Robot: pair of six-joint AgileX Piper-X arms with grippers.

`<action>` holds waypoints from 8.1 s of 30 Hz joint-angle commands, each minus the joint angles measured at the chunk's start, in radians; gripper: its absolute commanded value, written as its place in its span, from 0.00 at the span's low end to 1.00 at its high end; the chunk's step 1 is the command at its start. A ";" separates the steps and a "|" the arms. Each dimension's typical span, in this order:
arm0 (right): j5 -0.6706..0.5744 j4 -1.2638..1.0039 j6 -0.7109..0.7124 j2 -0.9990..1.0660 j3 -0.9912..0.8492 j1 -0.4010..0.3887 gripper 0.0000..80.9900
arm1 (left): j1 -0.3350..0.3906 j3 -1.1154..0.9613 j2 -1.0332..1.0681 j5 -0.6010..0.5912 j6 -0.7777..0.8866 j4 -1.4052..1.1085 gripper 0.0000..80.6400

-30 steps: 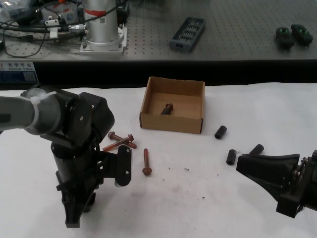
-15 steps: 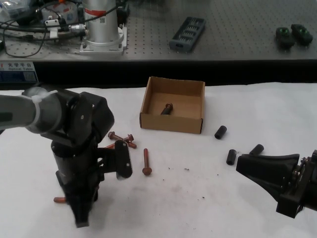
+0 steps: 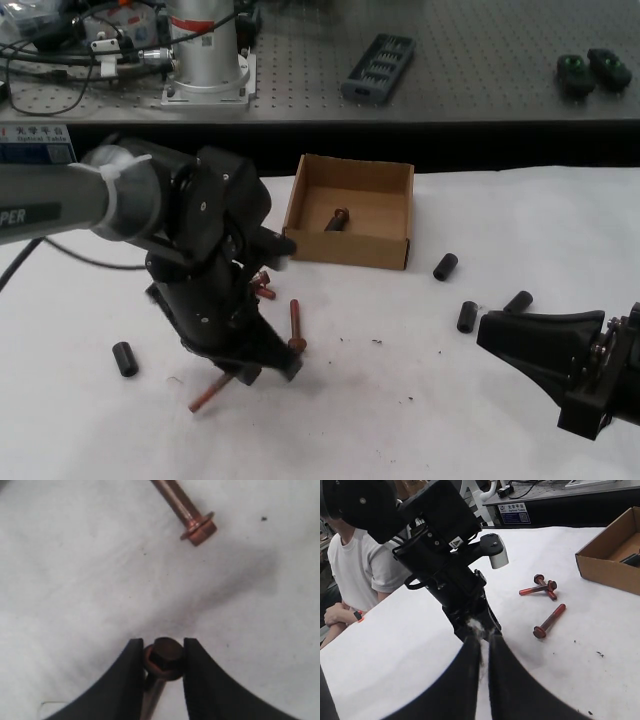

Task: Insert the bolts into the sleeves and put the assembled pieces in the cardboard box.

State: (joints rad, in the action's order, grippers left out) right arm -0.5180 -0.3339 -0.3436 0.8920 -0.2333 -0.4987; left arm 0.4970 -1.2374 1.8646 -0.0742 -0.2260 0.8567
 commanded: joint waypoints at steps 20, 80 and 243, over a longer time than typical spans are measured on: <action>-0.015 -0.001 0.008 -0.008 -0.013 -0.004 0.09 | -0.011 -0.006 -0.002 0.010 0.530 -0.027 0.19; -0.015 -0.018 0.008 -0.008 -0.013 -0.004 0.09 | -0.009 0.075 -0.016 -0.102 0.197 -0.154 0.01; 0.574 0.740 0.134 0.091 -0.181 -0.269 0.09 | -0.009 1.237 -1.112 -0.017 0.383 -1.323 0.01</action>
State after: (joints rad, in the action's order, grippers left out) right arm 0.0443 0.3164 -0.2033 0.9238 -0.3335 -0.7695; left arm 0.4870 0.0108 0.7609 -0.0925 0.1725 -0.4376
